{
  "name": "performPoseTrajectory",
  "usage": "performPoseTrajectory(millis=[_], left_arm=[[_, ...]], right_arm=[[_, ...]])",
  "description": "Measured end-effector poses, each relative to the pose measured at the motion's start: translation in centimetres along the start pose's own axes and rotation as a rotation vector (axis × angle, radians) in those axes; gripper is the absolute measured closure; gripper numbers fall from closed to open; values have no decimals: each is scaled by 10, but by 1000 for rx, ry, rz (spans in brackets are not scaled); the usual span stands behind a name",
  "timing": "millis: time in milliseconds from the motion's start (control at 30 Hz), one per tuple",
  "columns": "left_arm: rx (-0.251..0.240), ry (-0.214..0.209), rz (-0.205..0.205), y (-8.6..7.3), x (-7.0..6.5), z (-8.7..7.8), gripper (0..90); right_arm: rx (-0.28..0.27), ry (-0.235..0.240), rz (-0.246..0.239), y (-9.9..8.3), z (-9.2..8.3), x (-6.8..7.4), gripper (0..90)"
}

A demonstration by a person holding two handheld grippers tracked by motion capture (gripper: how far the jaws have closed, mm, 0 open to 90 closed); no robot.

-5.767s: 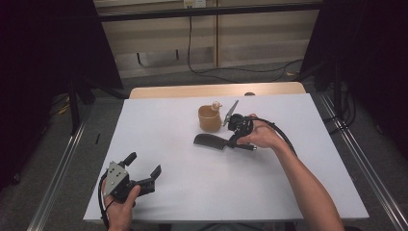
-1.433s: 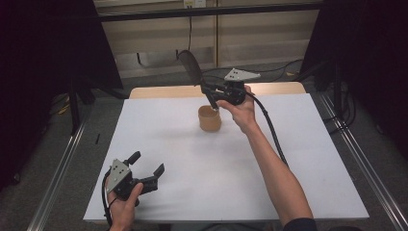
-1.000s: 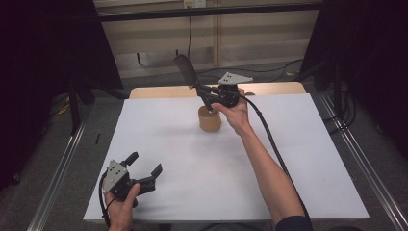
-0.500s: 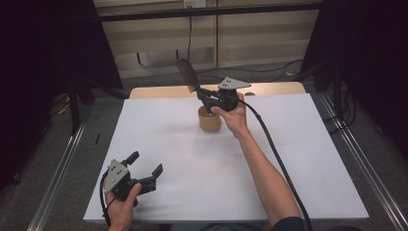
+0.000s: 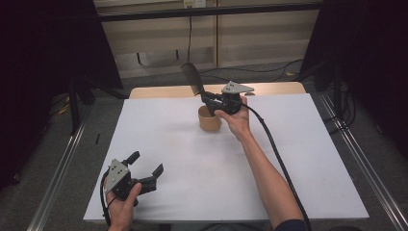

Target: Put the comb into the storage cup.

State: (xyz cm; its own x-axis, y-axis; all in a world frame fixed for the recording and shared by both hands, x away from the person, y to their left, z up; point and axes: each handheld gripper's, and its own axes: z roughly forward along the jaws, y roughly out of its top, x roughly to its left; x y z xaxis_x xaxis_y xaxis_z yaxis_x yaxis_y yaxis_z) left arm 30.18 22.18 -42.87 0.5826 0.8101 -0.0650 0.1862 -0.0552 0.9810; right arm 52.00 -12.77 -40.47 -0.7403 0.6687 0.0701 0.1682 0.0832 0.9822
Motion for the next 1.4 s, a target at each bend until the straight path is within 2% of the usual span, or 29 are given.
performPoseTrajectory(millis=[100, 533, 667, 800, 900, 1033, 1200, 1400], left_arm=[[0, 1, 1, 0, 0, 0, 37], [-5, 6, 2, 0, 1, -1, 37], [-5, 6, 5, 0, 2, -2, 37], [-12, 7, 0, 1, 2, -3, 37], [-10, 11, 4, 1, 2, -3, 37], [-8, 11, 7, 1, 3, -3, 37], [-5, 14, 7, 0, 2, -3, 37], [-1, 14, 9, 0, 2, -2, 37]], right_arm=[[7, 3, -16, 1, 0, 2, 730], [24, -2, -31, -2, 3, 5, 729], [24, 7, -18, -3, 4, 5, 729], [38, 1, -26, -4, 3, 4, 729], [37, 9, -9, -6, 2, 3, 729], [61, 12, -19, -10, 1, 5, 729], [47, 8, -6, -12, -1, 4, 729], [79, 14, -18, -17, -1, 6, 729]])
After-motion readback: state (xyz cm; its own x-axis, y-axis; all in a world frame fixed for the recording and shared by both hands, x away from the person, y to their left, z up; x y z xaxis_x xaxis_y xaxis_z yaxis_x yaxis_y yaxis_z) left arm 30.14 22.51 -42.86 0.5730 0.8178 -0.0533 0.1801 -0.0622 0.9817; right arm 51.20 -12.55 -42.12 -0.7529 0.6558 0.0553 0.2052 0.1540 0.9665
